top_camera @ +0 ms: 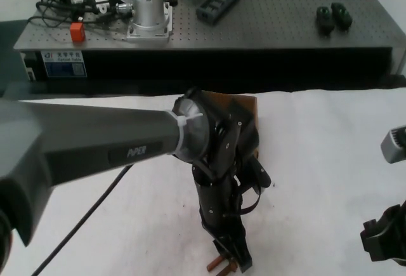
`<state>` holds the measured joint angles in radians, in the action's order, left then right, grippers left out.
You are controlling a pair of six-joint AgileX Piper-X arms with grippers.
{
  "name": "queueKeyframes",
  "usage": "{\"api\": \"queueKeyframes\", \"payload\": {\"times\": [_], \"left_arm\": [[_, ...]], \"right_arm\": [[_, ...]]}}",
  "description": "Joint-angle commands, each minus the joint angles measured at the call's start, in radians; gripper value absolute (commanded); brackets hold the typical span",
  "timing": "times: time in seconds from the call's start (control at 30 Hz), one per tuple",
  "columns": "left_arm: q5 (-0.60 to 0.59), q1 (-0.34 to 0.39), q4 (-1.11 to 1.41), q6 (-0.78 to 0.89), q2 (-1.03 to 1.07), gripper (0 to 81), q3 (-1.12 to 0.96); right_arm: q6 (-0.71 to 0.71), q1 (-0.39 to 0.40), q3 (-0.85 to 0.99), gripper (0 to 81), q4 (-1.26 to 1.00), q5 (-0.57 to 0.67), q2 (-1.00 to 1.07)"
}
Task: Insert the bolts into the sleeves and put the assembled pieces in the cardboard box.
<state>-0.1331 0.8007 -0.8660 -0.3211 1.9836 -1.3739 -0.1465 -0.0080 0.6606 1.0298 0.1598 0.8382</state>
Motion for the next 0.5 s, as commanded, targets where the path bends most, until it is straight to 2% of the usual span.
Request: {"api": "queueKeyframes", "payload": {"times": [0.0, 0.2, 0.37, 0.47], "left_arm": [[0.002, 0.002, 0.006, -0.008, 0.015, 29.4, -0.011], [-0.028, 0.002, 0.006, -0.031, 0.014, 27.7, -0.011], [-0.036, 0.002, 0.031, -0.048, 0.014, 9.7, -0.011], [-0.036, 0.002, 0.026, -0.062, 0.014, 6.4, -0.011]], "right_arm": [[0.005, -0.004, 0.003, 4.3, -0.001, 0.015, -0.010], [0.005, -0.004, 0.003, 4.3, -0.001, 0.015, -0.010], [0.005, -0.004, 0.003, 4.3, 0.004, 0.015, -0.010], [0.005, -0.004, 0.003, 4.3, 0.009, 0.015, -0.010]]}}
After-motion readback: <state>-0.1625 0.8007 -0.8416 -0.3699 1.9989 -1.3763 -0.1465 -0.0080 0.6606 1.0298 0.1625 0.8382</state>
